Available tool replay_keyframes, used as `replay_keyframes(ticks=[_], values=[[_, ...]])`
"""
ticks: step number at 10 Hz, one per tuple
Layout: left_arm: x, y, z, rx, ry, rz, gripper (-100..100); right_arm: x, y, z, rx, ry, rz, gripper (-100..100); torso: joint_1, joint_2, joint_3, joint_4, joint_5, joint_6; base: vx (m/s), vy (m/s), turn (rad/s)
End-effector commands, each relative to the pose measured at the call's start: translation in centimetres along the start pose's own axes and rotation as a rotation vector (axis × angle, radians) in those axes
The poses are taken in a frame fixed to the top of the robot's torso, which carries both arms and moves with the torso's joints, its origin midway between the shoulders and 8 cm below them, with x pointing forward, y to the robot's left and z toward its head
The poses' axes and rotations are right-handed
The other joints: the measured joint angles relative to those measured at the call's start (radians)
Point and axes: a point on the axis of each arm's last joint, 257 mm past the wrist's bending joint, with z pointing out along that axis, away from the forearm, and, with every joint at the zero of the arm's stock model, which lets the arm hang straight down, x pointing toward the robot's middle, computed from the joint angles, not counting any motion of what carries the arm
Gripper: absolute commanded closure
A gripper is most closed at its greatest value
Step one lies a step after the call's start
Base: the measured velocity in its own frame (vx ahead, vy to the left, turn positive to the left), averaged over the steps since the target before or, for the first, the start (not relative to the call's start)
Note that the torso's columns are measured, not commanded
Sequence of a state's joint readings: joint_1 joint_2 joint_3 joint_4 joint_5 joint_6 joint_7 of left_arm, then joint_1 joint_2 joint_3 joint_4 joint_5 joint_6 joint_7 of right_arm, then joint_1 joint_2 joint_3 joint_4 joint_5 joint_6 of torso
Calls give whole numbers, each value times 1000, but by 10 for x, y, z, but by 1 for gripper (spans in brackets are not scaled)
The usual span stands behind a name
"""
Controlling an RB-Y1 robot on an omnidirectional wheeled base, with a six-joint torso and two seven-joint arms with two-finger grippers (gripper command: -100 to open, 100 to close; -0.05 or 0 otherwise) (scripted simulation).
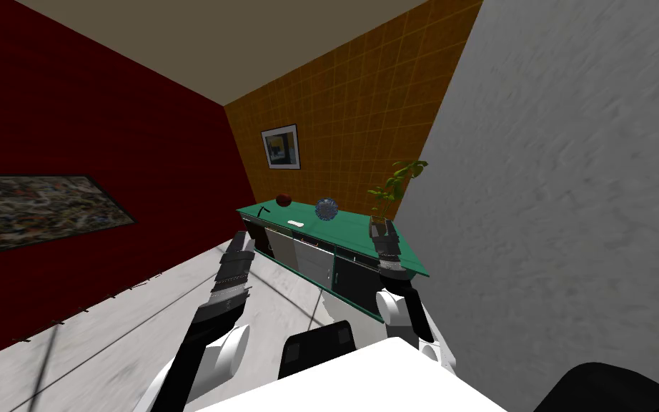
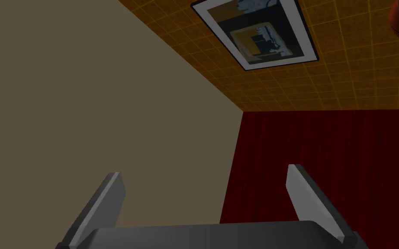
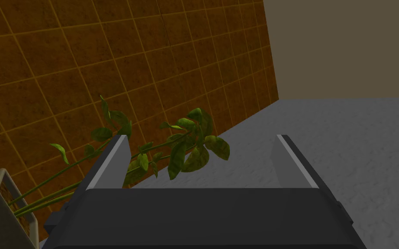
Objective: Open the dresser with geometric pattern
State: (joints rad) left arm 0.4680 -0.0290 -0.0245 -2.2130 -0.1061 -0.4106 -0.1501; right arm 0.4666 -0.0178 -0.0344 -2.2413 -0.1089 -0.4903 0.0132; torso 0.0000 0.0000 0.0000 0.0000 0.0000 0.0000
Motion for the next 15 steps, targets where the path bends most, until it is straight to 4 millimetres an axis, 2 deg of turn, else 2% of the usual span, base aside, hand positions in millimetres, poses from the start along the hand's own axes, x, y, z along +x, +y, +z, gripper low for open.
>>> replay_keyframes(ticks=[1,9,10,12,14,15], values=[[0,0,0,0,0,0,0,0,0,0,0,0,0,0,0,40,-82,41,0,0,0,0,0],[0,0,0,0,0,0,0,0,0,0,0,0,0,0,0,618,-1234,617,0,0,0,0,0],[5,3,-1,1,36,18,-100,0,0,0,0,0,0,0,0,691,-1382,691,0,0,12,-3,-24],[13,9,-2,-4,87,42,-100,0,0,0,0,0,0,0,0,734,-1471,734,0,0,12,-6,-37],[22,18,-4,-16,131,61,-100,0,0,0,0,0,0,0,0,737,-1476,738,0,0,21,-12,-51],[30,29,-5,-33,167,76,-100,0,0,0,0,0,0,0,0,737,-1476,738,0,0,37,-19,-101]])
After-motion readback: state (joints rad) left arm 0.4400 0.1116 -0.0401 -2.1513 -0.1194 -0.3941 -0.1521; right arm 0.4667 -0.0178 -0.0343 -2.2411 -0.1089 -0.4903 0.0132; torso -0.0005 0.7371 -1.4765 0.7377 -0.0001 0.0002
